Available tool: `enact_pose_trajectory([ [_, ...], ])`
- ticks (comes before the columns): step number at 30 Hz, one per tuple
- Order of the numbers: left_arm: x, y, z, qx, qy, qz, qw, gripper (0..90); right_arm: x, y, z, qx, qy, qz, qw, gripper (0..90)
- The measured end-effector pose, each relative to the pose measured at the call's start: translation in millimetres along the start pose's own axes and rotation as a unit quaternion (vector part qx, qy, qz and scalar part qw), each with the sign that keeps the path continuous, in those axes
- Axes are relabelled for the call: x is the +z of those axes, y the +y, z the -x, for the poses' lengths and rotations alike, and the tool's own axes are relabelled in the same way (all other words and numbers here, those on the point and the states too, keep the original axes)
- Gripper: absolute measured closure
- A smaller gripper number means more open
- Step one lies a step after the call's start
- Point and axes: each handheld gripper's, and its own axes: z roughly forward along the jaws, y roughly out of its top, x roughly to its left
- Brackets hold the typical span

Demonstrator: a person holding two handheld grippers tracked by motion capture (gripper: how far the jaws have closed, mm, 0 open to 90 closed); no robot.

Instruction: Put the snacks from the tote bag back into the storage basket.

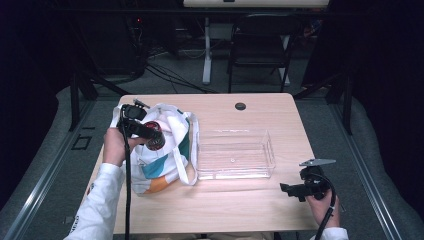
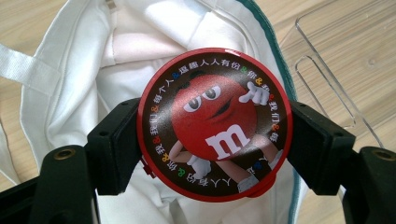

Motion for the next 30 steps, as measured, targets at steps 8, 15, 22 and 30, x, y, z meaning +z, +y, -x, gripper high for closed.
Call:
enact_pose_trajectory([
  [8,-0.2,5.7,4.1,0.008,-0.004,-0.01,0.9999,25.8,0.9,0.2,1.4,0.003,-0.004,-0.001,1.0,6.5],
  [15,3.5,7.3,9.4,0.013,-0.012,-0.013,0.9998,25.8,2.7,1.5,-1.6,-0.004,-0.003,-0.006,1.0,6.7],
  [22,0.0,15.4,20.9,0.028,-0.01,-0.014,0.9995,25.8,2.1,1.2,-1.8,-0.006,-0.006,-0.005,0.9999,6.8],
  [30,-8.8,24.3,34.6,0.041,-0.01,-0.005,0.9991,25.8,1.1,1.3,-2.0,-0.008,-0.008,-0.006,0.9999,6.8],
])
